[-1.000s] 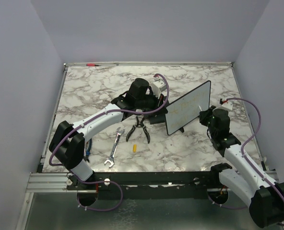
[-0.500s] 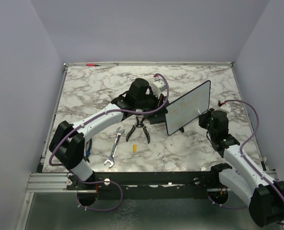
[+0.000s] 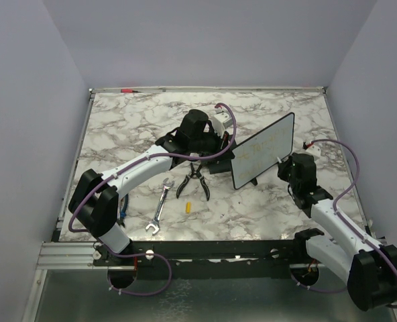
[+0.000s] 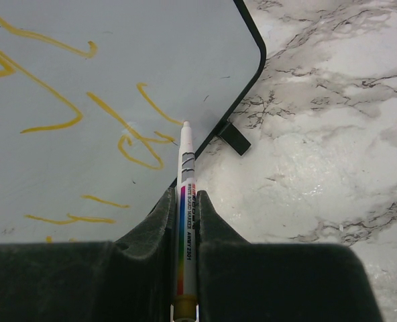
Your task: Write a sentence on the whiteboard
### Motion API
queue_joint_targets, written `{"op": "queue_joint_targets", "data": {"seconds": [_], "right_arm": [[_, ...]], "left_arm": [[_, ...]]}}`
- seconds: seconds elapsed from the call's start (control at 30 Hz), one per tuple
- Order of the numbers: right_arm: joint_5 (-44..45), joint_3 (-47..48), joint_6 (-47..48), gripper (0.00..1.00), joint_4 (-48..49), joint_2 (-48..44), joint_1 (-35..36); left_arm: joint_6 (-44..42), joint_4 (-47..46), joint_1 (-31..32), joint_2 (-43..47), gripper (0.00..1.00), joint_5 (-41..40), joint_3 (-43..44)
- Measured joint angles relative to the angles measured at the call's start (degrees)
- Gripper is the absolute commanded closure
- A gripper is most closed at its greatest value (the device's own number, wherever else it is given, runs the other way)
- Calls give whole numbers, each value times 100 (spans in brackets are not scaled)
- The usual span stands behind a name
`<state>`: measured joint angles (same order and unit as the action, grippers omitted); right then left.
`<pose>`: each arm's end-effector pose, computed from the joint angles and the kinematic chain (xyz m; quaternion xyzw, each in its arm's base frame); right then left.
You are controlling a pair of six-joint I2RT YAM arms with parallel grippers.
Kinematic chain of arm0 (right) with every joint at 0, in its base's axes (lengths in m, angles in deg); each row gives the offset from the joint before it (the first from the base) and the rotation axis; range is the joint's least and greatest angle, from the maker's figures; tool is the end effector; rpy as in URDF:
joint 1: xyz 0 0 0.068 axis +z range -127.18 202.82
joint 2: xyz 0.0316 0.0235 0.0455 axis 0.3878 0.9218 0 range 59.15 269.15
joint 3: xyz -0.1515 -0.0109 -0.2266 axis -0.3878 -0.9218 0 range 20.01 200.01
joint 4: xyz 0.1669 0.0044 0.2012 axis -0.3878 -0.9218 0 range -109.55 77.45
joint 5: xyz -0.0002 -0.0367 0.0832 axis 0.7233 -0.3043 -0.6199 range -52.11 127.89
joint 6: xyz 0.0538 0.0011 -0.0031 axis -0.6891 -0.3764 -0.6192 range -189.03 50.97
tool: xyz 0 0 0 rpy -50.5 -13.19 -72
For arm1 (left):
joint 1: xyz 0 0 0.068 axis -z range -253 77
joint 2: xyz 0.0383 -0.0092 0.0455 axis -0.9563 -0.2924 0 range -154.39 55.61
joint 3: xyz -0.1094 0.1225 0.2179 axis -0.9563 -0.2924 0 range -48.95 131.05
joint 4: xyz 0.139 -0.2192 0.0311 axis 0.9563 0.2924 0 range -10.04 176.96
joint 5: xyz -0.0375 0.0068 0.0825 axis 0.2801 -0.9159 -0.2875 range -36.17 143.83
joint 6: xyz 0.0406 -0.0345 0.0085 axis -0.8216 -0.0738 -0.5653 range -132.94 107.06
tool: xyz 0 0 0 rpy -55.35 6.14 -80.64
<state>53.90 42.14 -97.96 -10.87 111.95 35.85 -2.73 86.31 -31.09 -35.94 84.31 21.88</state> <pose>0.1936 0.0348 0.1981 0.1880 0.8352 0.0679 0.5123 0.2638 -0.2609 0.2991 0.3567 0.7543 -0.4227 0.3538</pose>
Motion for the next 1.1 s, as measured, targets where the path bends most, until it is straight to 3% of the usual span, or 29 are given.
{"op": "queue_joint_targets", "data": {"seconds": [1.1], "right_arm": [[166, 345, 160, 99, 26, -149, 2]], "left_arm": [[0, 0, 0, 0, 100, 2, 0]]}}
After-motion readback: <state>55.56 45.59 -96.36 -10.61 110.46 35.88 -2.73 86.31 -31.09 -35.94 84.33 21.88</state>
